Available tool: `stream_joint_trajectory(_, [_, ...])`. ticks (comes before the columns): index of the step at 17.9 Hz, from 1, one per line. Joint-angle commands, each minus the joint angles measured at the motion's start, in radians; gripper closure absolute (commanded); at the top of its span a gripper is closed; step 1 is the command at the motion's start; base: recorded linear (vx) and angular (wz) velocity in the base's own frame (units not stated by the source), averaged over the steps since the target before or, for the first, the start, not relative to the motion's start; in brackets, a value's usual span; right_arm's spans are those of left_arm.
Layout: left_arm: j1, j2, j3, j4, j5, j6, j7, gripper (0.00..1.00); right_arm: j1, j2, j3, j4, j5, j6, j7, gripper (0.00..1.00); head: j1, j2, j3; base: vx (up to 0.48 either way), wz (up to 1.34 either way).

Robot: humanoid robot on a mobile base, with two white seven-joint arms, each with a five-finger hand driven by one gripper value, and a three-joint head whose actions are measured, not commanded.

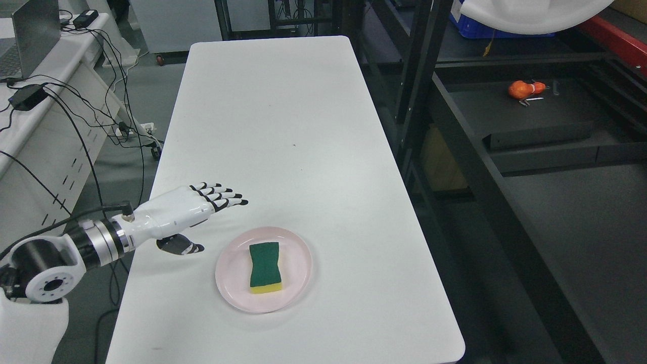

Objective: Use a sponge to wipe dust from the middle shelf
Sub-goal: 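Move the left hand over the green-and-yellow sponge on the pink plate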

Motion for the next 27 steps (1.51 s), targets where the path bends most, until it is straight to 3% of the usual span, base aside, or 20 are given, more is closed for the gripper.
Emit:
stream_joint_trajectory(1, [-0.114, 0.057, -0.143, 0.052, -0.033, -0.001, -0.002, 0.06, -0.001, -0.017, 0.000, -0.017, 0.000, 0.072, 0.001, 0.00, 0.0000, 0.000, 0.000, 0.000, 0.00])
stream_joint_trajectory(7, [-0.083, -0.058, -0.281, 0.074, -0.038, -0.004, -0.001, 0.06, -0.001, -0.017, 0.000, -0.017, 0.000, 0.072, 0.001, 0.00, 0.0000, 0.000, 0.000, 0.000, 0.00])
stream_joint_trajectory(14, [-0.083, -0.166, -0.301, 0.161, -0.068, -0.054, 0.002, 0.06, 0.000, -0.017, 0.000, -0.017, 0.000, 0.072, 0.001, 0.00, 0.0000, 0.000, 0.000, 0.000, 0.00])
stream_joint_trajectory(19, [-0.089, -0.167, -0.328, 0.143, -0.073, -0.065, 0.001, 0.07, 0.000, -0.017, 0.000, -0.017, 0.000, 0.072, 0.001, 0.00, 0.0000, 0.000, 0.000, 0.000, 0.00])
stream_joint_trajectory(24, [-0.086, -0.092, -0.312, 0.022, -0.067, -0.077, -0.051, 0.07, 0.000, -0.017, 0.000, -0.017, 0.000, 0.074, 0.001, 0.00, 0.0000, 0.000, 0.000, 0.000, 0.00])
stream_joint_trajectory(27, [-0.091, -0.086, -0.312, -0.018, -0.067, -0.077, -0.068, 0.07, 0.000, -0.017, 0.000, -0.017, 0.000, 0.072, 0.001, 0.00, 0.0000, 0.000, 0.000, 0.000, 0.00])
